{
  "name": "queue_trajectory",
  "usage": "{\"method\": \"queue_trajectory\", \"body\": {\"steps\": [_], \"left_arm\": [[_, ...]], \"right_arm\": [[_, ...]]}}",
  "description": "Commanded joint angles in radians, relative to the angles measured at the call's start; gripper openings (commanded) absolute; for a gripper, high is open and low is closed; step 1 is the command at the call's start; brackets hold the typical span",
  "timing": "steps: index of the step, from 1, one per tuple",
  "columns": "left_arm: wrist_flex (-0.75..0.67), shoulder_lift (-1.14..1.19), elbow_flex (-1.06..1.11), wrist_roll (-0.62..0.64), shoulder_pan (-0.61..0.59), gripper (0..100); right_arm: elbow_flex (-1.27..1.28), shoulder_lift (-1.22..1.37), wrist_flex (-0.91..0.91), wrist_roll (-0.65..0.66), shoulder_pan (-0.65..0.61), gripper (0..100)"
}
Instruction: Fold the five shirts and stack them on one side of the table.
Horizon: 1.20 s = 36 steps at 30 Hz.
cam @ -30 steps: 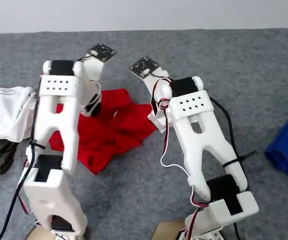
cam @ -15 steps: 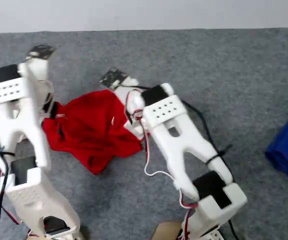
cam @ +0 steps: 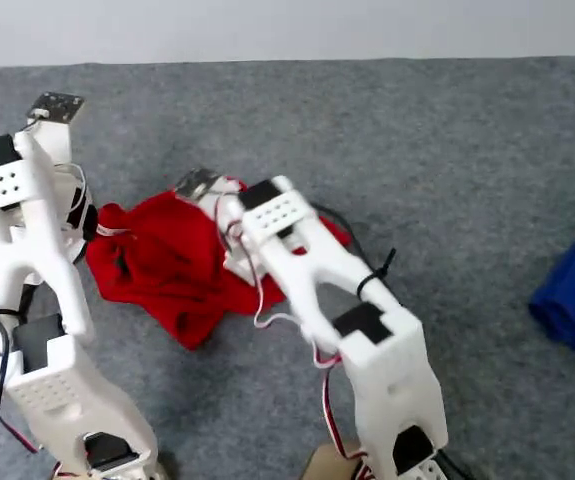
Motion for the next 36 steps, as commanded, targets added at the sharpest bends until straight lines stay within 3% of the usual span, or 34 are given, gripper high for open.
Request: {"method": "queue_trajectory", "body": {"steps": [1, 11, 22, 30, 36], "left_arm": [[-0.017, -0.058, -0.002, 0.008, -0.003, 12], [-0.017, -0.058, -0.002, 0.008, 0.002, 12], [-0.017, -0.058, -0.002, 0.009, 0.000, 12], [-0.015, -0.058, -0.002, 0.009, 0.000, 12], [-0.015, -0.058, -0.002, 0.009, 0.003, 12]], "right_arm": [[-0.204, 0.024, 0.097, -0.002, 0.108, 0.7], [-0.618, 0.033, 0.397, 0.160, 0.289, 1.0], [-0.707, 0.031, 0.390, 0.198, 0.470, 1.2], [-0.901, -0.047, 0.460, 0.195, 0.429, 1.2], [-0.786, -0.079, 0.460, 0.193, 0.414, 3.1]]}}
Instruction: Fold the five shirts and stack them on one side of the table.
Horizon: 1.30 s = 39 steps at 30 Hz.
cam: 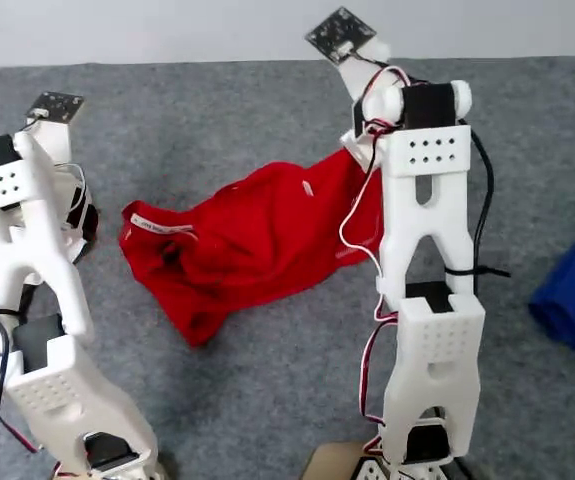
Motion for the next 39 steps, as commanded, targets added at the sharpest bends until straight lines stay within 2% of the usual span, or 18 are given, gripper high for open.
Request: {"method": "queue_trajectory", "body": {"steps": [1, 4, 6, 11, 23, 35, 39], "left_arm": [[-0.015, -0.058, -0.002, 0.009, 0.003, 12], [-0.012, -0.058, -0.002, 0.009, 0.002, 12], [-0.012, -0.058, -0.002, 0.009, -0.002, 12], [-0.015, -0.058, -0.002, 0.009, -0.002, 12], [-0.043, -0.057, 0.015, 0.009, 0.003, 12], [-0.094, -0.058, 0.085, 0.009, 0.005, 12], [-0.094, -0.058, 0.085, 0.009, 0.005, 12]], "right_arm": [[0.057, -0.074, 0.041, 0.000, 0.008, 5.6], [0.109, -0.081, 0.041, -0.061, 0.035, 14.4], [0.106, -0.085, 0.042, -0.115, 0.044, 16.8], [0.132, -0.136, 0.044, -0.120, 0.019, 16.5], [0.695, -0.269, 0.041, -0.117, -0.070, 16.7], [0.718, -0.162, -0.111, -0.114, -0.088, 16.9], [0.717, -0.157, -0.168, -0.049, -0.090, 16.9]]}}
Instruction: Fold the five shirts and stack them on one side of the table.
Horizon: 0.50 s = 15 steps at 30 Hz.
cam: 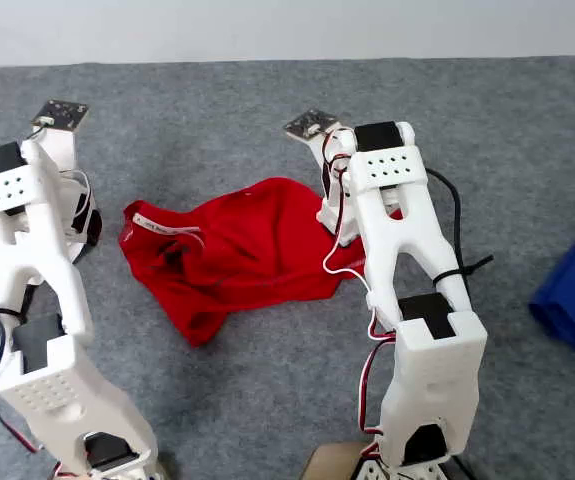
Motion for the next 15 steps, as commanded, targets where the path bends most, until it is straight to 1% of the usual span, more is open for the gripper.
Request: {"method": "queue_trajectory", "body": {"steps": [1, 5, 8, 15], "left_arm": [[-0.014, -0.058, -0.002, 0.009, 0.005, 12], [-0.015, -0.058, -0.002, 0.009, 0.005, 12], [-0.026, -0.058, -0.002, 0.009, 0.005, 12], [-0.028, -0.058, -0.002, 0.009, 0.028, 12]], "right_arm": [[-0.008, -0.004, -0.061, 0.052, -0.008, 16.9], [-0.008, 0.001, -0.110, 0.091, -0.008, 16.9], [-0.008, 0.031, -0.108, 0.120, -0.010, 16.9], [-0.021, 0.117, -0.113, 0.123, -0.035, 16.9]]}}
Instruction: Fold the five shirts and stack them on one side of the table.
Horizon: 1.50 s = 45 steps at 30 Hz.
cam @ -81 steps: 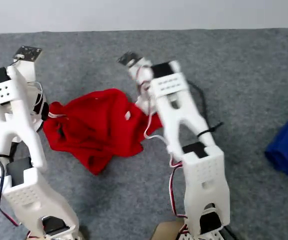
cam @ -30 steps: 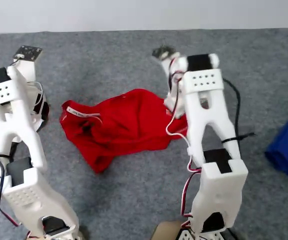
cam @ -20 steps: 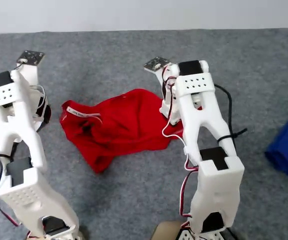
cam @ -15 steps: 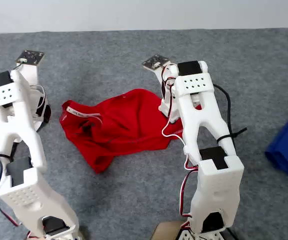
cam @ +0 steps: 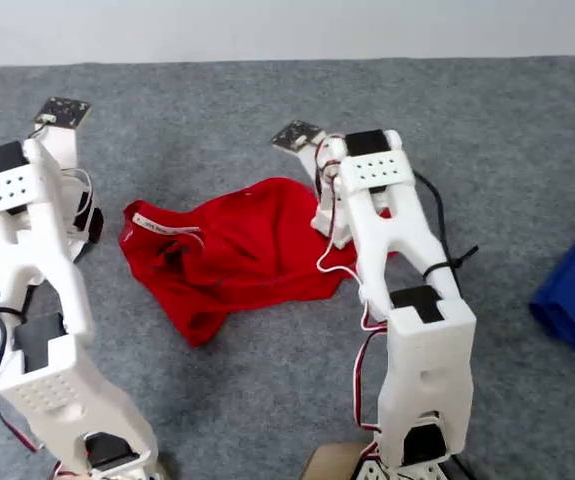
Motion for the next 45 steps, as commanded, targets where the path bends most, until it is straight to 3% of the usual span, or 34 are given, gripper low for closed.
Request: {"method": "queue_trajectory", "body": {"steps": [1, 8, 12, 19, 24, 38, 45], "left_arm": [[-0.012, -0.058, -0.002, 0.009, 0.017, 12], [-0.012, -0.058, -0.002, 0.009, 0.017, 12], [-0.012, -0.058, -0.002, 0.009, 0.017, 12], [-0.008, -0.069, -0.007, 0.009, 0.032, 12], [0.017, -0.069, -0.045, 0.009, 0.124, 12], [0.051, -0.058, -0.145, 0.089, 0.417, 12], [0.037, -0.031, -0.142, 0.103, 0.580, 14]], "right_arm": [[-0.031, 0.025, -0.015, 0.011, -0.013, 16.9], [-0.147, 0.165, -0.047, 0.011, 0.010, 15.6], [-0.258, 0.206, -0.016, 0.012, 0.016, 0.2], [-0.526, 0.205, 0.254, 0.012, 0.022, 1.0], [-0.638, 0.137, 0.268, 0.029, 0.077, 1.0], [-0.275, -0.303, 0.268, 0.069, 0.185, 1.0], [-0.155, -0.392, 0.268, 0.094, 0.226, 1.0]]}}
